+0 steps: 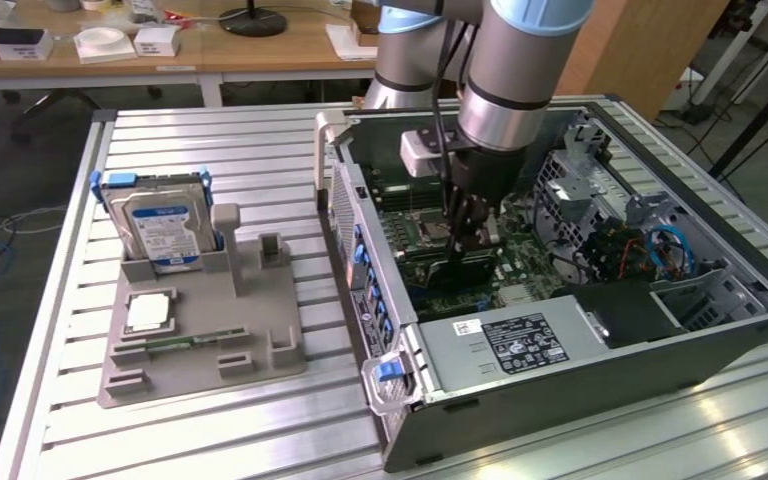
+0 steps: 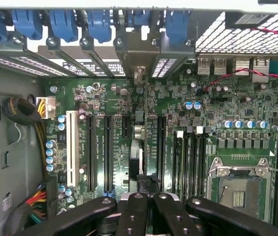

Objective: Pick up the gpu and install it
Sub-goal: 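Press down on the gpu until it lock into place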

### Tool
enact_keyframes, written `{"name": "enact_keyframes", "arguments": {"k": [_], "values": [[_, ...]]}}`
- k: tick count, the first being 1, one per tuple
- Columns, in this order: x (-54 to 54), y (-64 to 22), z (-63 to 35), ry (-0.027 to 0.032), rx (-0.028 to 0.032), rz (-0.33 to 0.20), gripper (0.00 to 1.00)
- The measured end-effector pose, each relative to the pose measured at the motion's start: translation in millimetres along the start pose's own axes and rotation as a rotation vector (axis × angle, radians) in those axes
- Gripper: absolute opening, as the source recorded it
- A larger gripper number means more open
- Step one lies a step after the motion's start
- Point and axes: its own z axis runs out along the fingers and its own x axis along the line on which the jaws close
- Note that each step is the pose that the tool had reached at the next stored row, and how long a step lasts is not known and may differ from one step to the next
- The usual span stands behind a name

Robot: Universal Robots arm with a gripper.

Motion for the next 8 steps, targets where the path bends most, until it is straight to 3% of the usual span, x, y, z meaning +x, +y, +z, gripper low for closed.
{"name": "enact_keyframes", "arguments": {"k": [4,8], "values": [[-0.5,-0.2,-3.2,-0.0043,0.002,0.0,0.11],[0.0,5.2,-14.4,-0.0017,0.0007,0.001,0.11]]}}
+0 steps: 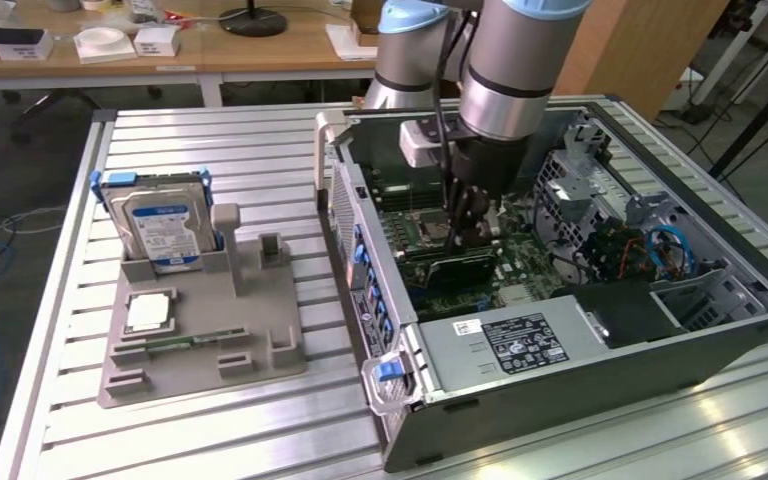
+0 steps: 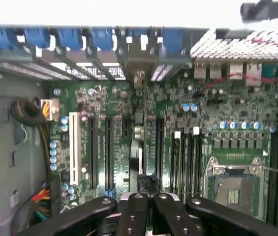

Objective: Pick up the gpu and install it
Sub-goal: 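Press down on the gpu until it lock into place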

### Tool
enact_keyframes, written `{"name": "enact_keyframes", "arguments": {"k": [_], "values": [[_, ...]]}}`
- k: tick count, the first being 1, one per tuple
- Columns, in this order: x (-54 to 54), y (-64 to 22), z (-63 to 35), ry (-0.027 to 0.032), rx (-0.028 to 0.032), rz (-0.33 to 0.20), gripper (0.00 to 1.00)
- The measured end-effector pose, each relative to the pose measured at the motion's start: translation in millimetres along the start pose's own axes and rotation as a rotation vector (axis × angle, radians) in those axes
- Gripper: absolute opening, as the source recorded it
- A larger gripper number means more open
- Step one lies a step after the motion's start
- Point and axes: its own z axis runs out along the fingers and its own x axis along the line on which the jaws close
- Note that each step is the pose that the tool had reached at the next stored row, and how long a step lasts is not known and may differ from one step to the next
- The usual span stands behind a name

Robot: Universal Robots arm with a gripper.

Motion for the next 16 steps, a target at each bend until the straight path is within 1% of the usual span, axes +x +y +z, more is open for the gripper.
{"name": "enact_keyframes", "arguments": {"k": [9,12,16], "values": [[0.5,33.2,-7.5,0.0001,-0.0001,0.0,0.11],[0.7,43.0,-8.5,0.0001,-0.0001,0.0,0.11],[1.0,52.6,-14.6,-0.0004,-0.0008,0.0,0.11]]}}
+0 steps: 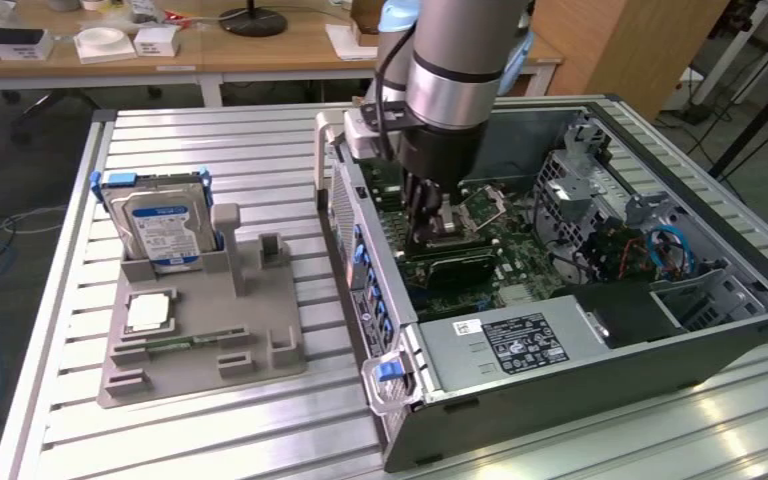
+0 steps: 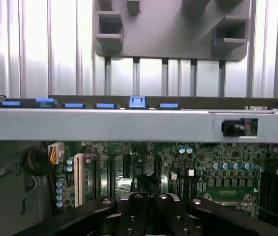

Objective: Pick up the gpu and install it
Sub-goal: 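Press down on the gpu until it lock into place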

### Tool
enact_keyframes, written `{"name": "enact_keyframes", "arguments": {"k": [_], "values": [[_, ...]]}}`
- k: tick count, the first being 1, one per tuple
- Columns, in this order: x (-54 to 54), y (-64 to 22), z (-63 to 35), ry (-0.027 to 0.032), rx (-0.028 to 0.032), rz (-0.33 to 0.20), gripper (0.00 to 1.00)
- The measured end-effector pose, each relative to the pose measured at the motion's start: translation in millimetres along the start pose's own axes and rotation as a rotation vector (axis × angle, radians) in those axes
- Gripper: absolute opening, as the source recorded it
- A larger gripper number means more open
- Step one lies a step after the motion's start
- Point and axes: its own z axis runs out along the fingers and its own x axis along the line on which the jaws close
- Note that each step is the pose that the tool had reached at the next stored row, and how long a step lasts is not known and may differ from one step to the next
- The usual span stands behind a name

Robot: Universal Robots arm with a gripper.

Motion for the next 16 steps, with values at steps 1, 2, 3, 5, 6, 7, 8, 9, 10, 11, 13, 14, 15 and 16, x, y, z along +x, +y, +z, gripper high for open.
{"name": "enact_keyframes", "arguments": {"k": [1,2,3,5,6,7,8,9,10,11,13,14,15,16], "values": [[0.1,2.5,-1.1,-0.0001,0.0,0.0,0.11],[0.2,6.3,-1.9,-0.0001,-0.0001,0.0,0.11],[0.5,10.4,-2.7,0.0,-0.0001,0.0,0.11],[1.2,16.9,-4.0,-0.0001,0.0,0.0,0.11],[1.5,18.9,-4.8,0.0,0.0,0.0,0.11],[1.9,19.8,-5.9,0.0001,-0.0007,0.0,0.11],[2.2,20.2,-6.8,0.0001,-0.0008,0.0,0.11],[2.5,20.4,-7.0,0.0001,-0.0008,0.0,0.11],[3.2,20.8,-7.0,0.0,-0.0008,0.0,0.11],[4.4,21.6,-7.0,0.0,-0.0008,0.0,0.11],[7.5,23.2,-7.0,0.0,-0.0009,0.0,0.11],[8.0,24.1,-7.0,0.0,-0.0008,0.0,0.11],[8.2,24.3,-7.4,0.0001,-0.0009,0.0,0.11],[8.4,24.6,-8.3,0.0002,-0.001,0.0,0.11]]}}
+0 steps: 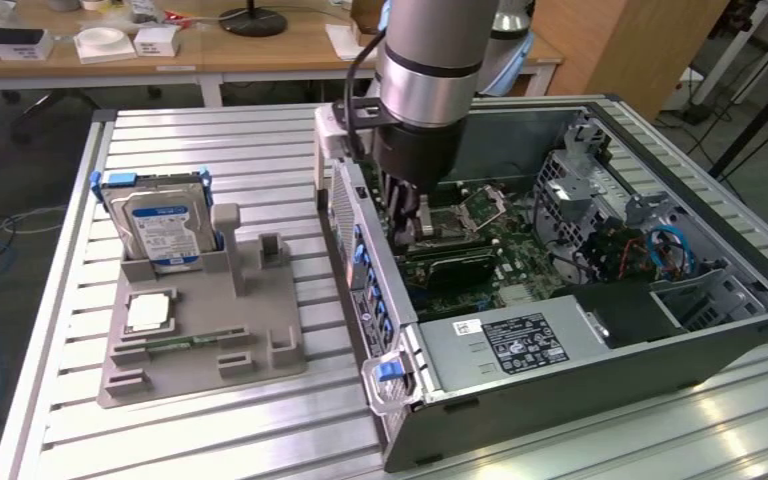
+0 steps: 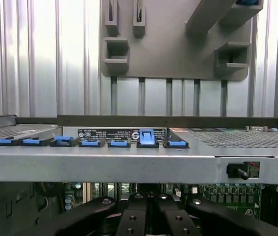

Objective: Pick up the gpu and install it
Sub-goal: 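Press down on the gpu until it lock into place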

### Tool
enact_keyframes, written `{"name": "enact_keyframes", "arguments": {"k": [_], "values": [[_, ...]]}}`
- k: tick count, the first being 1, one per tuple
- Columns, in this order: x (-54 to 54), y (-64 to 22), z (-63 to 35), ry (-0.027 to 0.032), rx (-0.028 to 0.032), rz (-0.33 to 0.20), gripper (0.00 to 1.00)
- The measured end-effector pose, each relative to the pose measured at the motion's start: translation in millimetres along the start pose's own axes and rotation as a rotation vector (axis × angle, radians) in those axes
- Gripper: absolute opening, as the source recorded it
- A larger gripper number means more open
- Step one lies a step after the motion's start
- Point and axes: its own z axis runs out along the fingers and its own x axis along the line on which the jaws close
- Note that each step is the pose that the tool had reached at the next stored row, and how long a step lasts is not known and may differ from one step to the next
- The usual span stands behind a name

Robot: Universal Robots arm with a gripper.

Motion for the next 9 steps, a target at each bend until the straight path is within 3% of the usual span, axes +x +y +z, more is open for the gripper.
{"name": "enact_keyframes", "arguments": {"k": [9], "values": [[0.3,10.4,-4.1,0.0003,-0.0002,0.001,0.11]]}}
